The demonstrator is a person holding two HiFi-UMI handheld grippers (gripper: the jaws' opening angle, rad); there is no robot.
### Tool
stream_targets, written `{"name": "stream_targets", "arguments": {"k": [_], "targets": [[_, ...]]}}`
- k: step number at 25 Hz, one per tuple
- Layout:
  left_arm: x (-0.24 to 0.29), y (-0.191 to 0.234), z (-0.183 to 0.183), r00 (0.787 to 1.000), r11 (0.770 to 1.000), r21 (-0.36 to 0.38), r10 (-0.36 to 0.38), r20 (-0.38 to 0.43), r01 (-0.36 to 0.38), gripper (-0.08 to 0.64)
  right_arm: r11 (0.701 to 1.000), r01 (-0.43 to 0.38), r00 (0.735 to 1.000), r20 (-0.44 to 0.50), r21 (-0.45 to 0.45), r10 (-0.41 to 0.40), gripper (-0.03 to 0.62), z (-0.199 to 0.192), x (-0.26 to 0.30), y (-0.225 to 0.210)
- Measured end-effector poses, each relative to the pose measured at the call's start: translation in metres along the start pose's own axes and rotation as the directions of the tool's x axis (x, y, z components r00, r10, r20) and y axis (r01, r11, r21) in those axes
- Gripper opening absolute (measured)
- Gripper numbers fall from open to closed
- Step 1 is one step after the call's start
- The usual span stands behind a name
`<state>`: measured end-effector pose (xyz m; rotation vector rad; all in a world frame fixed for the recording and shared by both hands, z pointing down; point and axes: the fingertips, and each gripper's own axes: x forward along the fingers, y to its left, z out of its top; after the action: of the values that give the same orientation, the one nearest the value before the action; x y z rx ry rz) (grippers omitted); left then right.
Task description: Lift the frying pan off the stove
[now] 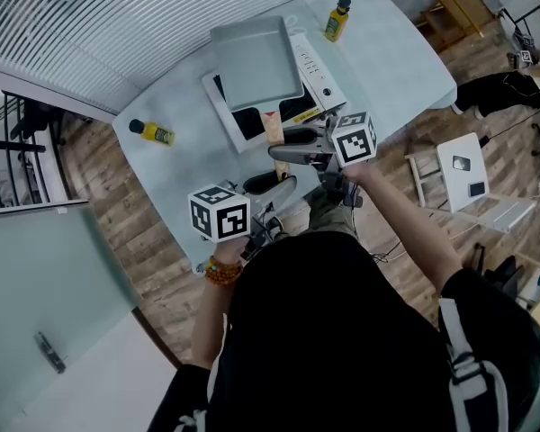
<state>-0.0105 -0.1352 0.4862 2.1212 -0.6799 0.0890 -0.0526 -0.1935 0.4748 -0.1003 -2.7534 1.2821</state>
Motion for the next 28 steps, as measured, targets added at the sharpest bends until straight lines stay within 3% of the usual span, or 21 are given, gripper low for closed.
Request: {"name": "stream_targets", "arguments": {"k": [28], "targets": [[-0.042,-0.055,0.044,0.999,0.979,0.205,-0.024,0.042,0.015,0.152,0.98,0.003,0.999,0.052,-0.197,0.007,0.206,0.052,0.009,0.077]]}}
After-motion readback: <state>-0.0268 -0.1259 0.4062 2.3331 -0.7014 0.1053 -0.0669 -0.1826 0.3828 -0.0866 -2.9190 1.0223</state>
